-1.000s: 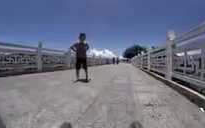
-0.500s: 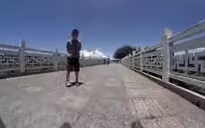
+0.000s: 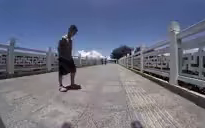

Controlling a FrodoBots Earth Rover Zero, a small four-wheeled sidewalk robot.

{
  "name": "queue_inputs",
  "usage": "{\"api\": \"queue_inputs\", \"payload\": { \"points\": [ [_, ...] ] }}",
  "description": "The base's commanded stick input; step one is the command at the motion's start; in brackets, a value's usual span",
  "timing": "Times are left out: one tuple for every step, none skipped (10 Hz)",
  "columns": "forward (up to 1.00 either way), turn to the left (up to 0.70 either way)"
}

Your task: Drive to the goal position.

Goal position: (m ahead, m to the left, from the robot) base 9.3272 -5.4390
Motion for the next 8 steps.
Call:
{"api": "queue_inputs", "payload": {
  "points": [
    [0.7, 0.0],
    [0.7, 0.0],
    [0.7, 0.0],
    [0.7, 0.0],
    [0.7, 0.0],
    [0.7, 0.0],
    [0.7, 0.0],
    [0.7, 0.0]
  ]
}}
